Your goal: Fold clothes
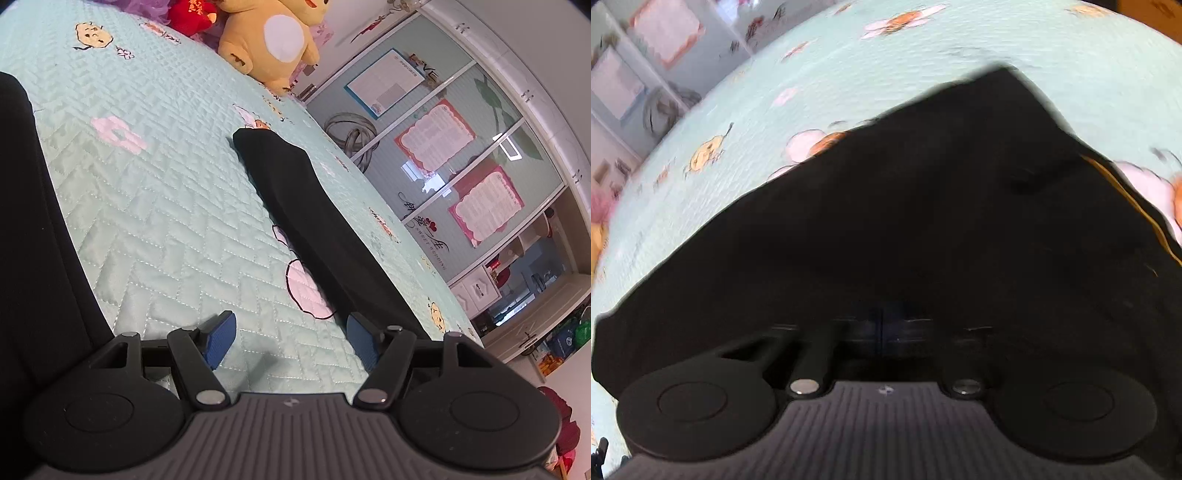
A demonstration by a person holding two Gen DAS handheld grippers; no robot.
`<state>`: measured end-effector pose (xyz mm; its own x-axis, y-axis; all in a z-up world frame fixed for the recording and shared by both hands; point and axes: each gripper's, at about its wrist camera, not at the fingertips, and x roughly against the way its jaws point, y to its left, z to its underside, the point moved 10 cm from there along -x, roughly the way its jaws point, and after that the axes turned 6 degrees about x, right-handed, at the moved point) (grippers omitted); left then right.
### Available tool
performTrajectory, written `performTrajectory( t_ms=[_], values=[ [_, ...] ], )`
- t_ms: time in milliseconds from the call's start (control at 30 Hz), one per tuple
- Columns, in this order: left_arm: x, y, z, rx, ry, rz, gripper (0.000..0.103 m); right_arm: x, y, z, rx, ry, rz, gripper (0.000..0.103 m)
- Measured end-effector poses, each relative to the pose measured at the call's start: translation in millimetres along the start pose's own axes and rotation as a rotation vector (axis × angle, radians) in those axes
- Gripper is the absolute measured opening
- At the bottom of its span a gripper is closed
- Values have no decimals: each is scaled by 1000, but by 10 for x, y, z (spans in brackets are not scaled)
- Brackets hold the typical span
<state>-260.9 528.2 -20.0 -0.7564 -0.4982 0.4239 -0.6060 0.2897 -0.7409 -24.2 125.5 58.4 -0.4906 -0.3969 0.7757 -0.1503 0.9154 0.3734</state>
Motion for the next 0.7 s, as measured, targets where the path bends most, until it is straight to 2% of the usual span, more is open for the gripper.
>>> performTrajectory(
  t_ms=[133, 167, 233, 333, 533, 600, 700],
  values=[
    [-11, -6, 10, -13, -4, -2, 70, 138, -208, 60, -59, -57, 13, 1],
    [-14, -5, 11, -15, -4, -2, 70, 172, -260, 76, -74, -71, 17, 6],
    [-22, -7, 15, -16, -5, -4, 71, 243, -365, 107, -104, -100, 23, 6],
    [-26, -6, 19, -15, -4, 0, 71, 350, -525, 153, -148, -142, 34, 0],
    [-28, 7, 3, -2, 1, 3, 71, 713, -493, 230, -155, -230, 82, 2],
    [-25, 10, -9, 8, 4, 6, 71, 681, -557, 266, -169, -203, 87, 0],
    [-10, 25, -26, 35, 13, 14, 71, 801, -611, 234, -200, -210, 109, 1]
  ],
)
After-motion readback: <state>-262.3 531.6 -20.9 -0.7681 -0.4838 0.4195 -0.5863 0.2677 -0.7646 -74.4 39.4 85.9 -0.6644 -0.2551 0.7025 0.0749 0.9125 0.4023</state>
